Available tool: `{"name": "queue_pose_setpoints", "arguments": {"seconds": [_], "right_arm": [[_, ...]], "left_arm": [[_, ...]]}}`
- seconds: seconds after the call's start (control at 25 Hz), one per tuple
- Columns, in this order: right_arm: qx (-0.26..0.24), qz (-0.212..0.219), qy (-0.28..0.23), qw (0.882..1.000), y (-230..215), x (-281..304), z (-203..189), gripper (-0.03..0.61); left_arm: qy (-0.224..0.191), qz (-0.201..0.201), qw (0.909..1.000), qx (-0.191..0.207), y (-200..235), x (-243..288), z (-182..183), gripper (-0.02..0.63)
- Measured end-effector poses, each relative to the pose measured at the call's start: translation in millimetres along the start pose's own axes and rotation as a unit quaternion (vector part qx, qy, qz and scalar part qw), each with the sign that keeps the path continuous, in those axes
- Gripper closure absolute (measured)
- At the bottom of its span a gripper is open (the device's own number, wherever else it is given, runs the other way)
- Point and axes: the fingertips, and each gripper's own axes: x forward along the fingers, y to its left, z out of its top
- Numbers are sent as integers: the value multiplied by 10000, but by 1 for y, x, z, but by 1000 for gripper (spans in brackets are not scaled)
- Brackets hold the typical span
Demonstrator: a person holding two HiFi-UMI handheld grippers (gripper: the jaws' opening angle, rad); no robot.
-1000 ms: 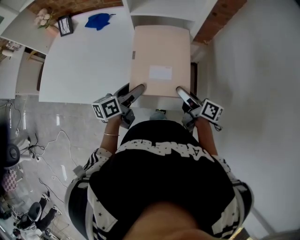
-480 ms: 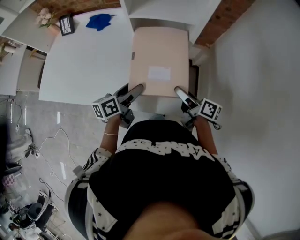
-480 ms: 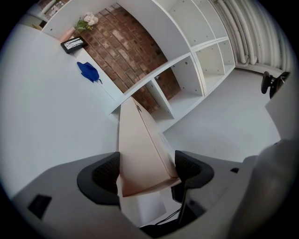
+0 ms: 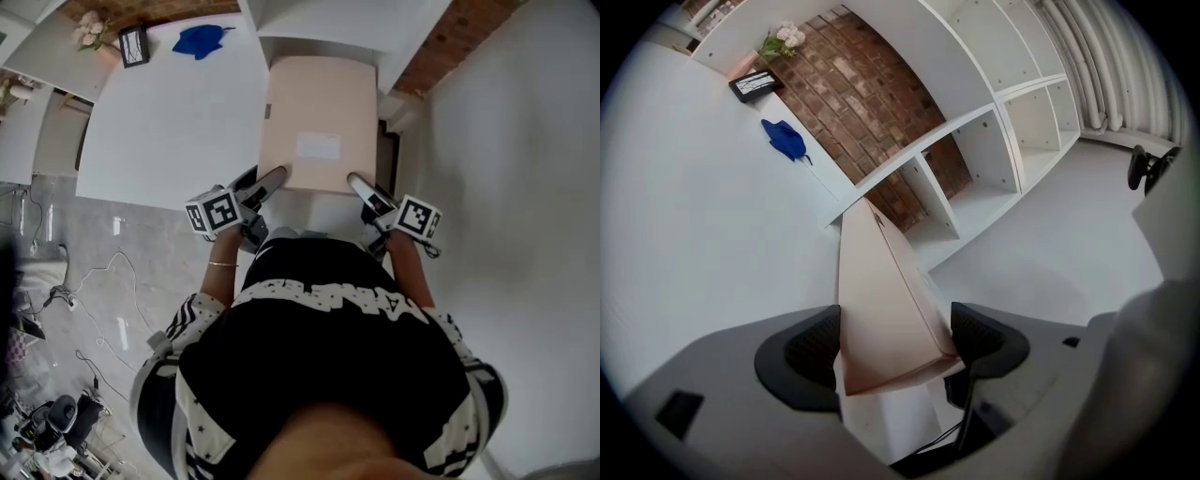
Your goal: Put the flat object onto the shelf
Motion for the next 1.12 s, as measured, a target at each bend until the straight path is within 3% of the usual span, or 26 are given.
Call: {"name": "queue_pose_setpoints", "arguments": {"seconds": [0.16, 0.32, 0.8, 1.12], "right_arm": [[-136, 144, -33, 9998, 1, 3, 2, 215], [3, -168, -25, 9999, -7, 0, 1, 215], [82, -90, 77, 9999, -16, 6, -2, 215], [-401, 288, 206, 9986, -11, 15, 4, 215]], "left_arm": [[34, 15, 10000, -82, 5, 2, -4, 235], [39, 52, 9998, -165, 7, 3, -5, 235], [68, 156, 9997, -194, 15, 8, -7, 236], [111, 127, 9995, -256, 23, 15, -7, 236]]}}
